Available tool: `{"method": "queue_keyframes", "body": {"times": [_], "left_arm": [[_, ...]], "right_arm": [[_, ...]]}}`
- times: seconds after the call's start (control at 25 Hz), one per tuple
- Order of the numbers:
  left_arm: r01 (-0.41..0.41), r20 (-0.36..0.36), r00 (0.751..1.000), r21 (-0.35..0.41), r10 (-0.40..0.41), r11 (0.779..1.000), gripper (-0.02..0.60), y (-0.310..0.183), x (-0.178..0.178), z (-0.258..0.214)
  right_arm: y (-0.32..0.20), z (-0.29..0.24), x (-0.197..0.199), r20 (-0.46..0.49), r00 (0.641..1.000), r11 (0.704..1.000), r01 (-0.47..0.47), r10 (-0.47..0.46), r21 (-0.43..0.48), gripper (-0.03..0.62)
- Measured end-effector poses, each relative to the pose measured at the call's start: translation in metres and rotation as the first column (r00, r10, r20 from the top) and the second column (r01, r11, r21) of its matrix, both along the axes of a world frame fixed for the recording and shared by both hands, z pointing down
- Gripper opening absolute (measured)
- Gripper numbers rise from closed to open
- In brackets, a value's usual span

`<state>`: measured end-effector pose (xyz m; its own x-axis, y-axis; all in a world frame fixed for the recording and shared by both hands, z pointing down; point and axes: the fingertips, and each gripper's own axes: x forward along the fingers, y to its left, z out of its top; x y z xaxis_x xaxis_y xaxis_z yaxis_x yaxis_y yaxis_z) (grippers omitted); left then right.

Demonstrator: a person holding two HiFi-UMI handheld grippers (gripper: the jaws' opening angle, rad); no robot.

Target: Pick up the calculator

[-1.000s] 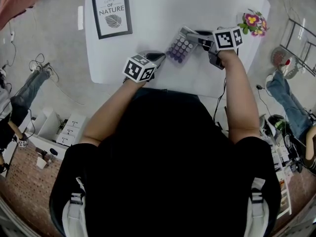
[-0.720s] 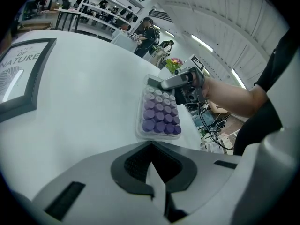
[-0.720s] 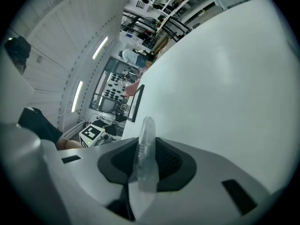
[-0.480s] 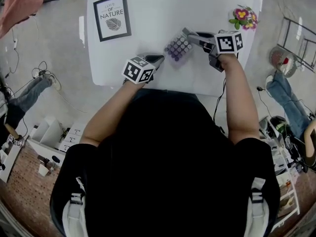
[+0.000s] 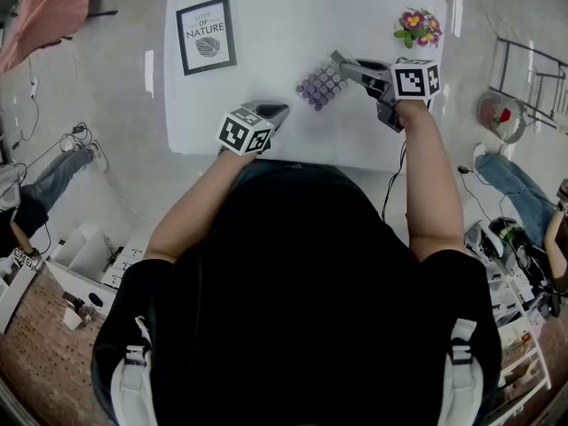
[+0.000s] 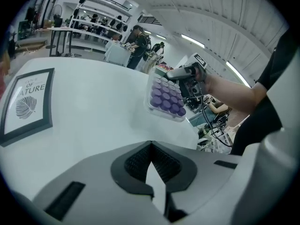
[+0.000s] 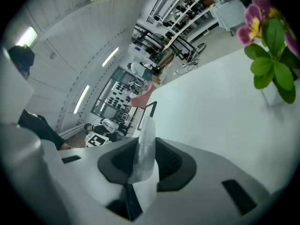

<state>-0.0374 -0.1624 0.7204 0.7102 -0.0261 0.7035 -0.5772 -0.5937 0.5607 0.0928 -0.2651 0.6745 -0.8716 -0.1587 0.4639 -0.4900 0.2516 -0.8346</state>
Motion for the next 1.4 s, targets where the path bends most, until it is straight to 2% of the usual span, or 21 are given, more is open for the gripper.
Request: {"method": "queue_keyframes", "body": {"times": [0.16,0.28,0.48,0.68,0.92,1.24,1.4], "left_arm": [[0.013,0.011,1.000,0.050,-0.014,0.999,0.017,0.015,0.004,-0.018],[0.015,0.022,1.000,0.092,-0.017,0.996,0.017,0.018,-0.008,-0.032],[0.027,0.030,0.999,0.167,-0.032,0.986,0.017,0.038,0.001,-0.078],[0.034,0.034,0.999,0.224,-0.043,0.974,0.017,0.044,-0.004,-0.095],[0.035,0.030,0.999,0.263,-0.045,0.964,0.017,0.065,-0.004,-0.114],[0.066,-0.024,0.998,0.320,-0.062,0.945,0.017,0.075,0.011,-0.146],[0.082,-0.048,0.996,0.322,-0.070,0.943,0.017,0.093,0.019,-0.158]], "right_arm": [[0.015,-0.026,0.015,0.013,1.000,0.999,-0.005,0.005,0.044,0.107],[0.019,-0.047,0.013,0.005,1.000,0.996,-0.007,0.006,0.086,0.107],[0.048,-0.098,0.039,-0.005,1.000,0.990,-0.009,0.009,0.143,0.107],[0.059,-0.122,0.048,0.009,1.000,0.982,-0.030,0.029,0.184,0.107],[0.083,-0.151,0.056,0.019,0.999,0.973,-0.043,0.040,0.227,0.107],[0.107,-0.178,0.068,0.056,0.997,0.965,-0.066,0.053,0.252,0.107],[0.131,-0.192,0.072,0.071,0.997,0.956,-0.051,0.031,0.291,0.107]]}}
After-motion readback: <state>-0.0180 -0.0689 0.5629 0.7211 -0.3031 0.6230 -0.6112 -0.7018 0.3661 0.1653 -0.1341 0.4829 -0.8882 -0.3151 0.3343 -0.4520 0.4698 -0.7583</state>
